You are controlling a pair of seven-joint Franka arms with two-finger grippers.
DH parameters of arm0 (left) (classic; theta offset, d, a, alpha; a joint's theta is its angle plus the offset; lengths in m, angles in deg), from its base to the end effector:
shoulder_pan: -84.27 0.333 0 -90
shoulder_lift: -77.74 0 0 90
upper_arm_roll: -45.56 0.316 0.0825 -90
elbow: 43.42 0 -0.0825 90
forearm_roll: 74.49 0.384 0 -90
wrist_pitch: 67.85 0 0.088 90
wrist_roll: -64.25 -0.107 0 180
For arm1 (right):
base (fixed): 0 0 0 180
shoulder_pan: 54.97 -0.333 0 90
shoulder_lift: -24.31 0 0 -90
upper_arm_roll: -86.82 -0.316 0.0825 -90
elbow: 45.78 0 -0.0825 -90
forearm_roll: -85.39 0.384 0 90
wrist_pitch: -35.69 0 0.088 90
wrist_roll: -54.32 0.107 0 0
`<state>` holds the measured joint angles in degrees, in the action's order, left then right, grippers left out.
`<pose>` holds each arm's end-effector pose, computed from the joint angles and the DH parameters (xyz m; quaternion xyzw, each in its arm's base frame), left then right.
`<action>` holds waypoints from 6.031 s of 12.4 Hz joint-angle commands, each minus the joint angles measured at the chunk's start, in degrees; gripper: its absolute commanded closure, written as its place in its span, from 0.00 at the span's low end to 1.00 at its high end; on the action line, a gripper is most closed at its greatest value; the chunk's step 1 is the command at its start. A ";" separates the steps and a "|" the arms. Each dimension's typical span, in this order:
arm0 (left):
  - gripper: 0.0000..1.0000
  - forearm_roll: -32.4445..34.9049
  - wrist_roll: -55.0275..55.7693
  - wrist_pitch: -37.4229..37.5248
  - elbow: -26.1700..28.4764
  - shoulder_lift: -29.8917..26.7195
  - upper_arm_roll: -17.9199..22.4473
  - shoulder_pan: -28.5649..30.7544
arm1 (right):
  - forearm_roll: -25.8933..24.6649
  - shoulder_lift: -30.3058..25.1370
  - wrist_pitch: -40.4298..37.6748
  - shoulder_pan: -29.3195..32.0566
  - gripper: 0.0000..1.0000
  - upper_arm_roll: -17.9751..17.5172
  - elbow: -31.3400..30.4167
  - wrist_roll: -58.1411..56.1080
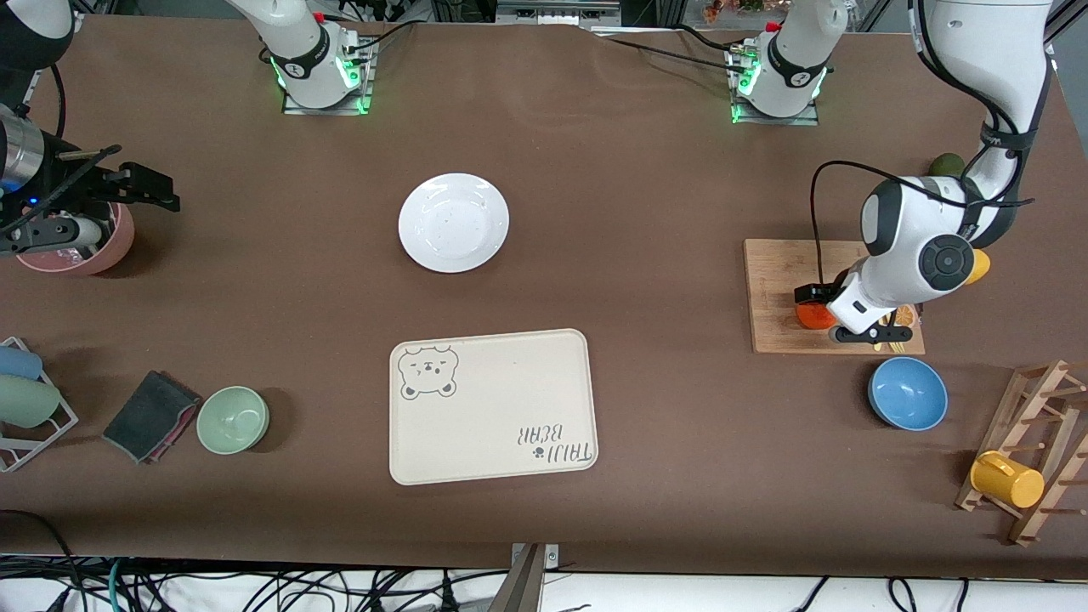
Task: Place orange and plate with both arms
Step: 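Reach the left gripper down to the orange on the cutting board and grasp, then carry the orange with the left gripper over the white plate and lower, then release the orange on the plate while the right gripper reaches toward the plate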
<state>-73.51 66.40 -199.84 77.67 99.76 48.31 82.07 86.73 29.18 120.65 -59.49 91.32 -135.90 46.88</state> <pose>0.5572 0.0059 0.2157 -0.9951 -0.0163 0.0965 0.0162 0.5667 0.0046 0.5691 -0.9940 -0.0647 0.0866 0.0140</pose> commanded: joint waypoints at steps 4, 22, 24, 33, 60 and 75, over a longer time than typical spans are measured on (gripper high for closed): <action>0.00 -0.64 0.31 -4.85 0.65 3.72 -0.73 -0.60 | 0.06 -0.74 0.12 0.30 0.00 -0.20 -0.58 -0.20; 0.79 1.57 7.57 -0.10 -5.16 3.82 -4.84 -2.01 | 0.06 -1.62 -0.41 0.30 0.00 -0.11 -0.50 -0.56; 0.79 1.57 16.61 -0.10 -6.38 3.64 -10.37 -2.01 | -0.03 -1.71 -0.41 0.30 0.00 -0.11 -0.50 -0.56; 0.79 0.95 67.25 -0.19 -31.66 17.58 -23.32 -27.63 | -0.03 -1.71 -0.50 0.30 0.00 -0.11 -0.58 -0.47; 0.00 -1.23 71.10 26.33 -49.02 20.18 -19.28 -24.03 | 17.63 3.55 4.16 0.12 0.00 -0.55 -7.62 -6.07; 0.00 -3.27 8.07 46.29 -48.75 13.14 -19.10 20.21 | 55.34 20.26 5.13 3.29 0.00 5.87 -28.71 -49.33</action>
<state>-75.77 79.35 -155.43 27.14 116.09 29.78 100.28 139.33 48.30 125.41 -56.45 97.26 -163.26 0.71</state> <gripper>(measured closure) 0.000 0.000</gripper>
